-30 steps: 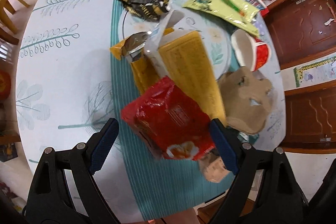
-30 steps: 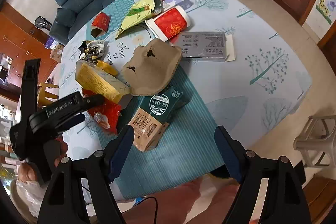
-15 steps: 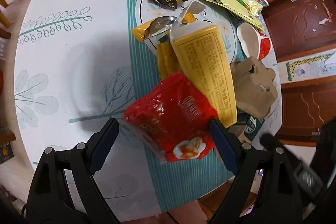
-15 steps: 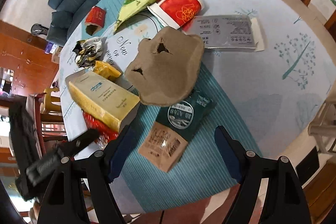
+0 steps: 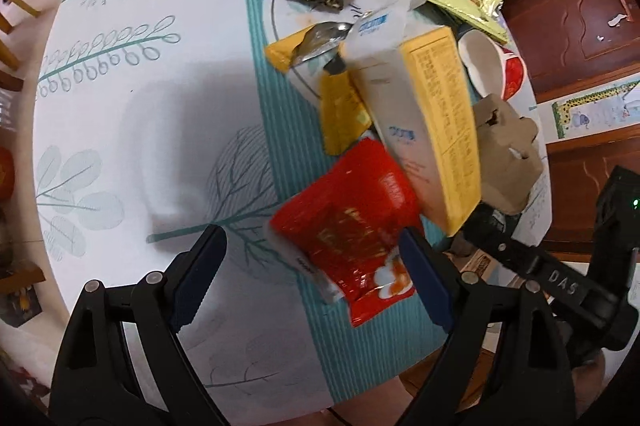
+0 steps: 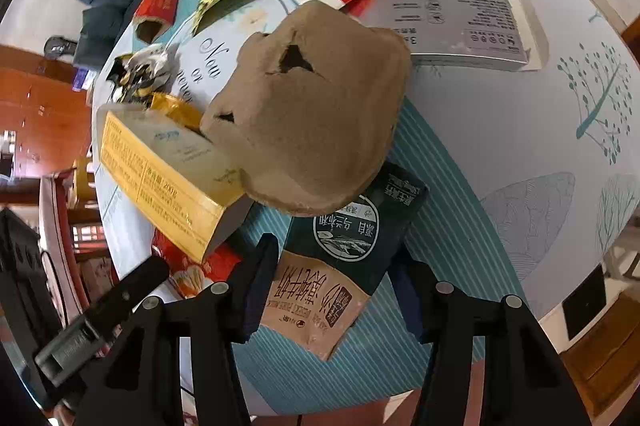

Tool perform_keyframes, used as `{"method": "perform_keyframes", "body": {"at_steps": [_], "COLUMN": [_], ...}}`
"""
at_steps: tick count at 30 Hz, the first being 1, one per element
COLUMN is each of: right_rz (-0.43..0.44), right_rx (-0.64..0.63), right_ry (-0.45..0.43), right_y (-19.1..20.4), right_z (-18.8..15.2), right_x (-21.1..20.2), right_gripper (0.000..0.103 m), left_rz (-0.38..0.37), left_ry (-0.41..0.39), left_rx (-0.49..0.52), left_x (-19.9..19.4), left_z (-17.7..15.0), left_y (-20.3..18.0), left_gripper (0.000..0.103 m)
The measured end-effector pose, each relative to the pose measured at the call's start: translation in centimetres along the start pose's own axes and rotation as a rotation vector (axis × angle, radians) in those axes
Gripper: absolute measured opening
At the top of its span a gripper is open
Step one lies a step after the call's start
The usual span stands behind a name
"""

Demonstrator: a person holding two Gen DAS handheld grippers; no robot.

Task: Collect trash
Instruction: 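Grasp the red chip bag with the left tool while the right tool grasps the green drink carton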

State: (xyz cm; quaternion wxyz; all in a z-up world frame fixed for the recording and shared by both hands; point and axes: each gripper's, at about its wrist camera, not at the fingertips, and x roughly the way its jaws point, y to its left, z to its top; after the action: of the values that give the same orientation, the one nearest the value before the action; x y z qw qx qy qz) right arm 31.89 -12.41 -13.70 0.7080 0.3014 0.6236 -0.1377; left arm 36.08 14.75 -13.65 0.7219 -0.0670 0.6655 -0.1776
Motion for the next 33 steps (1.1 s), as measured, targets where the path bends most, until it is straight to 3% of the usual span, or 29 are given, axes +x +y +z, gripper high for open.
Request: {"method": "perform_keyframes", "body": {"at_steps": [6, 14, 18, 23, 24, 25, 27, 29, 33], "right_rz": [0.021, 0.055, 0.055, 0.057, 0.058, 0.06, 0.062, 0.066, 0.075], "right_rx": [-0.009, 0.008, 0.011, 0.004, 0.004, 0.006, 0.011, 0.014, 0.018], "right_ry": [0.003, 0.005, 0.016, 0.025, 0.027, 0.029, 0.032, 0.035, 0.037], "right_y": [-0.2, -1.4, -2.0, -2.2, -2.2, -2.2, -2.3, -2.4, -2.6], "right_z": [-0.5, -1.1, -1.3, -1.6, -1.7, -1.7, -1.8, -1.9, -2.1], "right_x": [-0.4, -1.8, -1.8, -1.8, -1.8, -1.7, -1.6, -1.5, -1.6], "right_gripper": [0.05, 0.049, 0.049, 0.049, 0.049, 0.049, 0.049, 0.049, 0.049], "left_rz": [-0.005, 0.005, 0.008, 0.045, 0.036, 0.038, 0.035, 0.016, 0.028], "left_ry": [0.042, 0.038, 0.048, 0.128, 0.149, 0.158, 0.155, 0.184, 0.153], "left_rx": [0.002, 0.034, 0.122, 0.269, 0.292, 0.31, 0.362, 0.386, 0.409], "left_x": [0.5, 1.1, 1.5, 3.5, 3.8, 4.0, 3.9, 4.1, 3.4], "left_z": [1.0, 3.1, 4.9, 5.5, 5.5, 5.4, 5.1, 5.0, 4.7], "left_y": [-0.3, -1.2, -2.2, -3.5, -3.8, -4.0, -4.6, -5.2, -5.8], "left_gripper": [0.086, 0.086, 0.086, 0.085, 0.077, 0.077, 0.049, 0.029, 0.024]}}
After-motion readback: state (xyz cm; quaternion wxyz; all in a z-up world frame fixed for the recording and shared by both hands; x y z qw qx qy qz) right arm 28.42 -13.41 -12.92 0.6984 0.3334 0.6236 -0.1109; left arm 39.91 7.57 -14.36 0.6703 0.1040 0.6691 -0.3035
